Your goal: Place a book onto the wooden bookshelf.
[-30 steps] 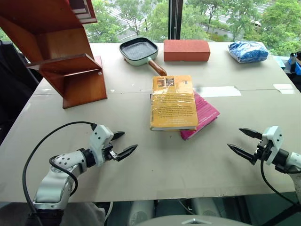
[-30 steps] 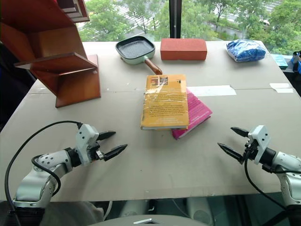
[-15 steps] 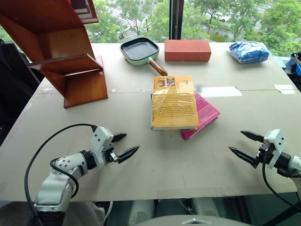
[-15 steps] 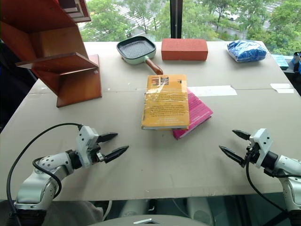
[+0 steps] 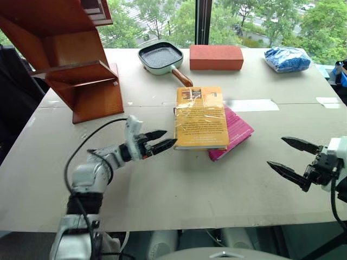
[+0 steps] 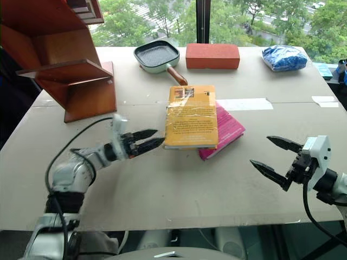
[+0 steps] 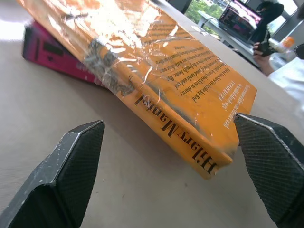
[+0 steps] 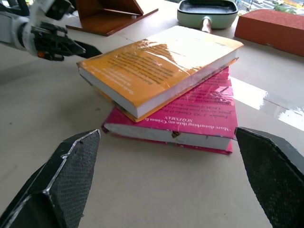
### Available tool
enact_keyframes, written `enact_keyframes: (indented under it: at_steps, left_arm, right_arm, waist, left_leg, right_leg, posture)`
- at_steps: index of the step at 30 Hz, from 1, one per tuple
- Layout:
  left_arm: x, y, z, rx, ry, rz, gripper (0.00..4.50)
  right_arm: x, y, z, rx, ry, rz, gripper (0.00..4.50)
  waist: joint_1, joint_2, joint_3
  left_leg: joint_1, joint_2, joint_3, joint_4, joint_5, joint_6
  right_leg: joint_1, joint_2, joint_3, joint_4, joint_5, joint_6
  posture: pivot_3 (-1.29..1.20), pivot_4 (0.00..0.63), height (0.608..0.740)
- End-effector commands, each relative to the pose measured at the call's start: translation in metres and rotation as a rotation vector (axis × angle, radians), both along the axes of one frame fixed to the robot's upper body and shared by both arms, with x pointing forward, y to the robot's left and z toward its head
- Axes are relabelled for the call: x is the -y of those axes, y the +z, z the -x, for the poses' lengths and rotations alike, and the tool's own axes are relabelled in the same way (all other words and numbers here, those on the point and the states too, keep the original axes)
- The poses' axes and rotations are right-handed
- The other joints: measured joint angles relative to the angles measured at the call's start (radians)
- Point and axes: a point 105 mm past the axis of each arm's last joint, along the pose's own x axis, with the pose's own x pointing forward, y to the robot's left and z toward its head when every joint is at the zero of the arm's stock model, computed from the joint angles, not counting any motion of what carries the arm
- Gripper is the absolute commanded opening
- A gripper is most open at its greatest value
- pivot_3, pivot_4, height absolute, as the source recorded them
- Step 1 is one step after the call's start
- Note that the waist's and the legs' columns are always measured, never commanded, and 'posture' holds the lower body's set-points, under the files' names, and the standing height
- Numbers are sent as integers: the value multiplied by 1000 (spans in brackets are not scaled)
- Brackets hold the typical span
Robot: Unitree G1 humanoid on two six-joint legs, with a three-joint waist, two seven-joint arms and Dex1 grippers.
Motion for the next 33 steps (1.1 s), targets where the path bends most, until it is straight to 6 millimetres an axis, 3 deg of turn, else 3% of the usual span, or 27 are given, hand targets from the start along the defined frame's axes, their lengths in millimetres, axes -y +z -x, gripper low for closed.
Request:
enact_keyframes:
  at_steps: [1, 5, 10, 13, 19, 22, 24, 28, 31, 33]
  left_arm:
    - [0, 8, -10, -147, 4, 117, 4465]
    - [11, 16, -16, -243, -86, 179, 4465]
    - [19, 10, -22, -327, -120, 187, 4465]
    - [21, 22, -26, -325, -132, 227, 3247]
    - [21, 55, -31, -237, -134, 332, 296]
    - [20, 72, -23, -144, -159, 351, 106]
    - [21, 91, -12, 20, -180, 316, 106]
    - [23, 129, -11, 502, -61, 8, 106]
    - [3, 173, -15, 995, 47, -355, 106]
    - [-25, 203, -20, 1171, 154, -517, 106]
  right_arm:
    - [-7, 18, 10, 38, -4, -16, 4500]
    - [-13, 21, 19, 28, -11, -30, 4500]
    - [-15, 24, 22, 31, -17, -45, 4500]
    - [-16, 26, 22, 36, -17, -49, 4500]
    - [-19, 24, 18, 36, -2, -47, 4500]
    - [-21, 25, 14, 44, 15, -45, 4500]
    - [-21, 29, 10, 59, 26, -47, 4500]
    - [-23, 42, -3, 107, 53, -88, 4500]
    - [-30, 50, -19, 141, 82, -120, 4500]
    - [-36, 53, -27, 154, 101, -122, 4500]
  waist:
    - [-5, -2, 0]
    - [-1, -3, 1]
    - [2, -4, 2]
    - [2, -5, 3]
    - [0, -5, 3]
    - [-1, -5, 3]
    - [-1, -5, 3]
    - [4, -6, 4]
    - [3, -6, 5]
    - [2, -6, 5]
  left_leg:
    - [-1, 0, -1, 1, 0, 0]
    - [-4, 0, -6, 3, 0, 0]
    - [-7, -1, -8, 4, 0, 0]
    - [-7, -1, -9, 4, 0, 0]
    - [-7, -1, -10, 4, 0, 0]
    - [-8, -1, -10, 4, 0, 0]
    - [-8, -1, -10, 4, 0, 0]
    - [-7, 0, -11, 4, 0, 0]
    - [-7, -1, -9, 5, 0, 0]
    - [-6, -1, -9, 5, 0, 0]
  right_leg:
    - [0, 0, -1, 0, 0, 0]
    - [-1, 0, -5, 0, 0, 0]
    - [-1, -1, -8, 0, 0, -1]
    - [-1, -1, -8, 0, 1, -1]
    - [-1, -1, -9, 0, 1, -2]
    - [-1, -2, -9, 0, 1, -2]
    - [-1, -2, -9, 0, 2, -4]
    - [-1, -4, -8, 0, 3, -4]
    - [-1, -3, -8, 0, 3, -5]
    - [-1, -2, -7, 0, 1, -9]
  posture:
    - [0, 150, 740]
    - [0, 150, 740]
    - [0, 150, 740]
    - [0, 150, 740]
    - [0, 150, 740]
    - [0, 150, 740]
    - [0, 150, 740]
    - [0, 150, 740]
    - [0, 150, 740]
    - [0, 150, 740]
